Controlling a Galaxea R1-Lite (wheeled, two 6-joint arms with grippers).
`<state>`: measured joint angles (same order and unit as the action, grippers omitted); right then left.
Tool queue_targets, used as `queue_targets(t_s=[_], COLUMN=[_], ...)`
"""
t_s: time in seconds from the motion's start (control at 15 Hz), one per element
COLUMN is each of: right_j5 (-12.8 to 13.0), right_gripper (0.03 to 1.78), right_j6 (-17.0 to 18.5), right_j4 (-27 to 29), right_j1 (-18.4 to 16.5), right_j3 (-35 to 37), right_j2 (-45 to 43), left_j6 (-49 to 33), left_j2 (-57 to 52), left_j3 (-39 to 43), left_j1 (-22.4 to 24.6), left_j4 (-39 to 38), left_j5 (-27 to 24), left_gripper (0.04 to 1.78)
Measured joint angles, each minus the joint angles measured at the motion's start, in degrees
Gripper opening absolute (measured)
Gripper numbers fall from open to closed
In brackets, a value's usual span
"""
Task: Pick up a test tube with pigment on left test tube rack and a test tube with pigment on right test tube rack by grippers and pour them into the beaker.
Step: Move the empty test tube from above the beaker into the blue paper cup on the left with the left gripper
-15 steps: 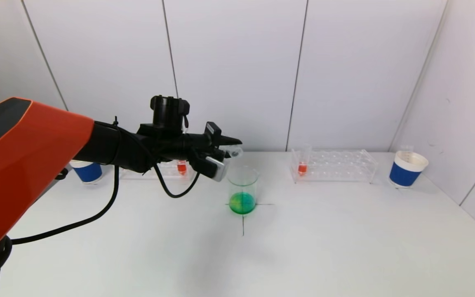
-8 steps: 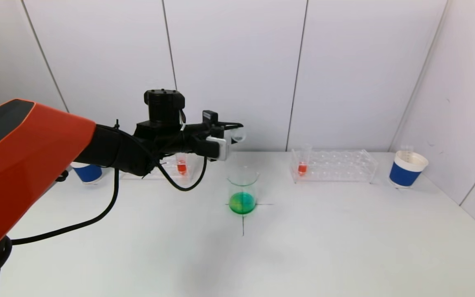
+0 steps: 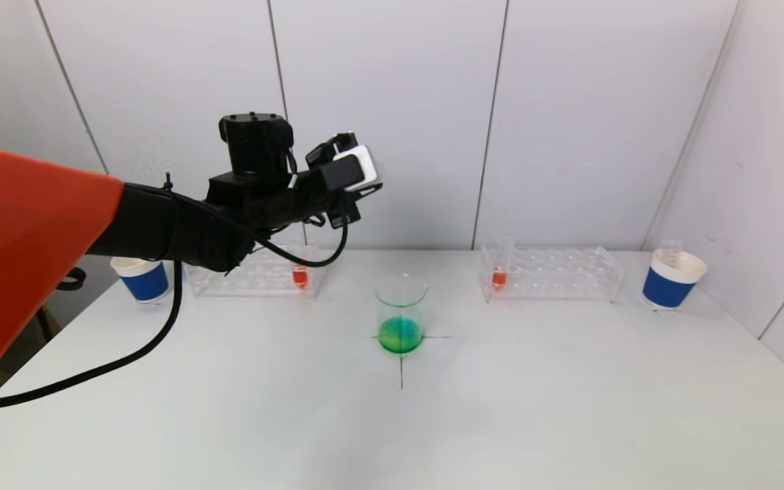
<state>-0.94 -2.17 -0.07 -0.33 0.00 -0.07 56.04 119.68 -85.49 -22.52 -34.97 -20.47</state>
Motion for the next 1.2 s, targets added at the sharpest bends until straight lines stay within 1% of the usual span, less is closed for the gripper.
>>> queue_targets(t_s=[0.2,0.53,0.67,0.8,0.93,1.2], right_j5=[0.00,0.00,0.00,0.00,0.00,0.00], right_gripper=[1.76,1.76,1.76,1.76,1.76,1.76], right_j6=[0.00,0.00,0.00,0.00,0.00,0.00], right_j4=[0.00,0.02,0.00,0.02,0.00,0.00], right_j1=[0.00,0.00,0.02,0.00,0.02,0.00], right_j3=[0.00,0.00,0.00,0.00,0.00,0.00], right_j2=[0.00,0.00,0.00,0.00,0.00,0.00], left_j6=[-8.67,-21.54,-26.58,-30.24,-31.99,-36.50], left_j2=[-1.18,-5.12,-6.78,-8.44,-9.75,-11.98], left_j3=[-3.01,-5.13,-6.73,-7.51,-7.56,-5.90], left_j1=[0.02,0.11,1.10,3.06,5.62,12.39], left_j4=[1.46,6.89,10.28,12.48,12.57,12.48], left_j5=[7.59,24.30,29.85,31.38,32.01,33.22], left_gripper=[0.45,0.45,0.45,0.45,0.45,0.45])
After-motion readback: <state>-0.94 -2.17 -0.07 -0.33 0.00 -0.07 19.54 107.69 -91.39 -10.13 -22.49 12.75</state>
